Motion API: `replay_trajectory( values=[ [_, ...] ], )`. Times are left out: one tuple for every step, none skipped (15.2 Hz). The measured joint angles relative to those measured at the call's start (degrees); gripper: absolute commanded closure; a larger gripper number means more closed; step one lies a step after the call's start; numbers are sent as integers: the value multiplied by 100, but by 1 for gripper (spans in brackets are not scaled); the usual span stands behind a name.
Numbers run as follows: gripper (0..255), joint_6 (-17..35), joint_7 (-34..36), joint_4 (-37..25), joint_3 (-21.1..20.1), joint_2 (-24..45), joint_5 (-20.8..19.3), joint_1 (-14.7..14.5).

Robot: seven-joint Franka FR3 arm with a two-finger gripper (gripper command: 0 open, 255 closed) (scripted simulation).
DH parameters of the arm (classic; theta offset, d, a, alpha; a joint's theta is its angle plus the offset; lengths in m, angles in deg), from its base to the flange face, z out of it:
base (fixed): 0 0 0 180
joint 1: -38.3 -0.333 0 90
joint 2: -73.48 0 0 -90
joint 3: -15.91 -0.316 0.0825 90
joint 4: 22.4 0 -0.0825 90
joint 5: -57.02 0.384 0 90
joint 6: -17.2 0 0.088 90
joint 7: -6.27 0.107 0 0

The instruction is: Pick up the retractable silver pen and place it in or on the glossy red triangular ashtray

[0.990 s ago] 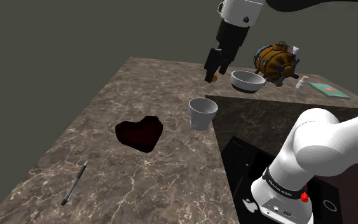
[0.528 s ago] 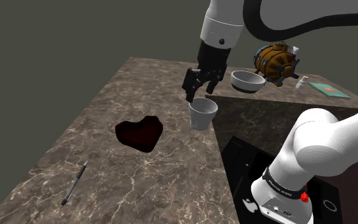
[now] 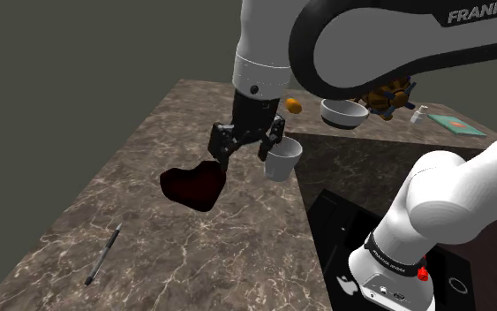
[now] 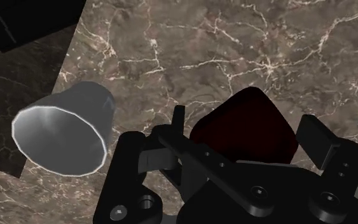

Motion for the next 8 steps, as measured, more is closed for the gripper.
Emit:
replay_trajectory(
  values=[
    [0,118,247,-80,-171,187,13,53],
    [0,240,505,-160,-350,380,18,106],
    [0,345,764,-283,-525,598,-9,180],
    [0,465,1001,-345,-677,779,-33,243],
    [0,564,1277,-462,-861,992,-81,311],
    [0,651,1560,-606,-1040,1227,-163,397],
    [0,771,1836,-702,-1210,1460,-256,479],
    [0,839,2133,-858,-1383,1707,-382,565]
  ],
)
